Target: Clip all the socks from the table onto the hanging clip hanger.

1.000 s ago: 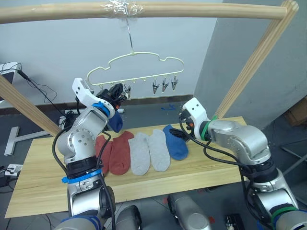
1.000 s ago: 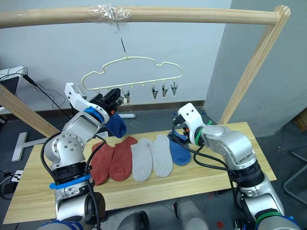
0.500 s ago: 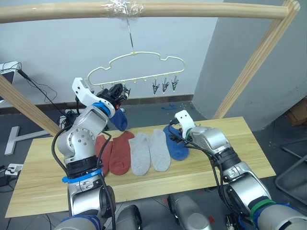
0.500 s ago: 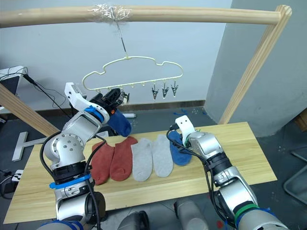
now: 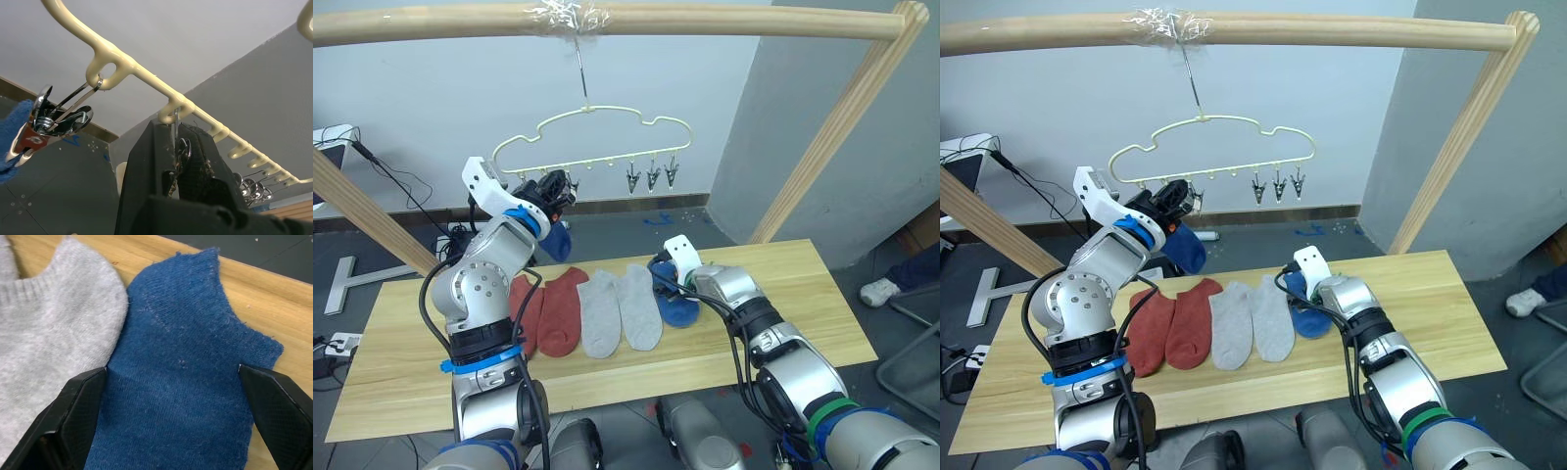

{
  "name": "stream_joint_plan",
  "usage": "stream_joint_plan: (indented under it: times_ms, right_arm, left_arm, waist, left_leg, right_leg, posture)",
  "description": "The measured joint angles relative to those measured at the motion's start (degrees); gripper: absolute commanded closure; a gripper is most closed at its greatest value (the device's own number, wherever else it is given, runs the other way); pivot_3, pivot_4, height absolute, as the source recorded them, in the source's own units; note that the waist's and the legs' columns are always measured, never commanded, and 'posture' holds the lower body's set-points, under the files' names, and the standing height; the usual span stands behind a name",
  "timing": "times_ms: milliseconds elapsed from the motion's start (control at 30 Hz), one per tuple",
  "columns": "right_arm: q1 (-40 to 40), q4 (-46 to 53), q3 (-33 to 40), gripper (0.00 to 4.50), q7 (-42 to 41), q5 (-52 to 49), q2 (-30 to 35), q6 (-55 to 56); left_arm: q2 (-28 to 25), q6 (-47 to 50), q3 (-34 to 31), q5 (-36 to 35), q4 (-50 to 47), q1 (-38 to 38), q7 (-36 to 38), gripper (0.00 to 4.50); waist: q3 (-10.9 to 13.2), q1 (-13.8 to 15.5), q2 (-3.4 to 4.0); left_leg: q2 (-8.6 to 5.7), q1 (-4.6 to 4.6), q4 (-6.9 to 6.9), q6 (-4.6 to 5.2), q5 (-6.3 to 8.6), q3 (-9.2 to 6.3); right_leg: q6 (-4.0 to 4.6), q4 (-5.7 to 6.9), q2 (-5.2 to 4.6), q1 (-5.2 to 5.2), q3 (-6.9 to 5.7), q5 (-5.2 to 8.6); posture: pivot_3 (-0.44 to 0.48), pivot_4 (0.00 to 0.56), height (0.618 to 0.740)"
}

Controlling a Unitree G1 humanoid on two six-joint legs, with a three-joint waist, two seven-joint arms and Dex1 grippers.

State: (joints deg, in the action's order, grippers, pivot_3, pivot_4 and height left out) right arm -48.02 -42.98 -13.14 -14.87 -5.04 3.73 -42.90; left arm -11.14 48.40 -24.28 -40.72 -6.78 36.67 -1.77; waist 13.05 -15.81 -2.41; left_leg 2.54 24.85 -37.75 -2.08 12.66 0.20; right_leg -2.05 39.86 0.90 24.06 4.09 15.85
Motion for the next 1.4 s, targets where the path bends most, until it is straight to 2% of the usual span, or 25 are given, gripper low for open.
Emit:
stream_joint_plan:
  times_ms: [67, 167, 300, 500, 533, 700, 800, 967, 1100, 1167, 1400]
  right_arm:
    - [-0.12, -1.01, 0.47, 0.00, -0.05, 0.55, 0.02, 1.14]
    - [-0.16, -2.03, 0.74, 0.60, -0.02, 1.43, 0.04, 2.49]
    - [-0.17, -2.70, 1.73, 1.94, 0.24, 1.99, 0.31, 2.78]
    - [-0.16, -2.78, 2.41, 4.21, 0.04, 2.55, 0.27, 2.34]
    - [-0.16, -2.78, 2.45, 4.47, 0.00, 2.62, 0.22, 2.28]
    - [0.78, -0.71, 2.51, 4.47, -0.57, 3.41, 0.21, 0.97]
    - [3.12, 4.81, 2.33, 4.47, -1.62, 3.57, 0.82, -2.47]
    - [9.27, 24.78, 0.42, 4.47, -6.79, 1.98, 5.06, -11.01]
    - [9.59, 43.36, -0.63, 4.47, -11.66, -1.95, 6.63, -15.96]
    - [9.60, 48.04, -1.69, 4.47, -13.11, -3.52, 6.51, -17.25]
    - [6.95, 50.92, -4.67, 4.47, -14.85, -5.70, 3.07, -17.33]
  left_arm:
    - [-0.01, 0.00, 0.21, 0.01, -0.04, -0.03, -0.02, 4.32]
    - [-0.01, 0.00, 0.30, 0.01, -0.04, -0.03, -0.03, 4.32]
    - [-0.07, 0.00, 0.32, 0.02, -0.04, -0.04, -0.03, 4.32]
    - [-0.17, 0.00, 0.32, 0.02, -0.04, -0.10, -0.01, 4.32]
    - [-0.17, 0.00, 0.32, 0.02, -0.04, -0.12, -0.01, 4.32]
    - [-0.17, 0.00, 0.31, 0.01, -0.05, -0.23, 0.02, 4.32]
    - [-0.13, 0.19, 0.05, -0.93, -0.06, -0.25, 0.00, 4.32]
    - [-0.29, 2.38, -2.01, -4.63, -0.06, -0.21, -0.18, 4.32]
    - [-0.32, 4.13, -3.75, -8.36, 0.17, -0.15, -1.32, 4.32]
    - [-0.32, 4.79, -4.29, -9.69, 0.20, -0.15, -1.66, 4.32]
    - [-1.60, 5.26, -5.33, -11.70, 0.41, -0.22, -2.63, 4.32]
  waist:
    - [0.00, 0.01, 0.00]
    - [0.00, 0.02, 0.00]
    - [0.00, 0.05, 0.00]
    - [0.00, 0.04, 0.00]
    - [0.00, 0.04, 0.00]
    - [0.00, 0.09, 0.00]
    - [0.00, 0.16, 0.00]
    - [0.02, 0.21, 0.03]
    - [0.03, -0.08, 0.05]
    - [0.03, -0.06, 0.05]
    - [0.03, -0.20, 0.05]
  left_leg:
    - [0.00, 0.00, 0.00, 0.00, 0.00, 0.00]
    - [0.00, 0.00, 0.00, 0.00, 0.00, 0.00]
    - [0.00, 0.00, -0.02, 0.00, 0.00, -0.02]
    - [0.01, 0.00, -0.01, 0.00, 0.00, -0.03]
    - [0.01, -0.01, -0.02, 0.00, 0.00, -0.03]
    - [0.00, 0.00, -0.03, 0.00, 0.00, -0.04]
    - [0.01, 0.00, -0.01, -0.01, 0.00, -0.05]
    - [0.01, 0.03, 0.00, -0.01, 0.01, -0.01]
    - [0.05, 0.01, 0.00, -0.01, 0.00, -0.11]
    - [0.05, 0.01, 0.00, -0.01, 0.00, -0.15]
    - [0.01, 0.01, -0.01, -0.01, 0.00, -0.04]
  right_leg:
    - [0.00, 0.00, 0.00, 0.00, 0.00, 0.00]
    - [-0.01, 0.00, 0.00, -0.01, 0.00, 0.00]
    - [-0.01, 0.00, 0.00, -0.02, 0.00, 0.00]
    - [0.00, 0.00, 0.00, -0.02, 0.00, 0.00]
    - [-0.01, 0.01, 0.00, -0.02, 0.00, 0.00]
    - [-0.01, 0.00, 0.00, -0.03, -0.01, 0.00]
    - [-0.01, 0.00, 0.00, -0.02, -0.01, 0.00]
    - [-0.11, 0.00, 0.01, 0.02, -0.01, 0.06]
    - [-0.12, 0.02, 0.04, 0.01, -0.03, 0.06]
    - [-0.12, 0.02, 0.06, 0.01, -0.03, 0.07]
    - [-0.12, -0.01, 0.02, 0.02, -0.02, 0.06]
  posture:
    - [-0.298, 0.203, 0.740]
    - [-0.297, 0.204, 0.740]
    - [-0.297, 0.204, 0.740]
    - [-0.296, 0.202, 0.740]
    - [-0.296, 0.202, 0.740]
    - [-0.300, 0.200, 0.740]
    - [-0.301, 0.203, 0.740]
    - [-0.319, 0.209, 0.740]
    - [-0.326, 0.211, 0.740]
    - [-0.327, 0.212, 0.740]
    - [-0.321, 0.208, 0.740]
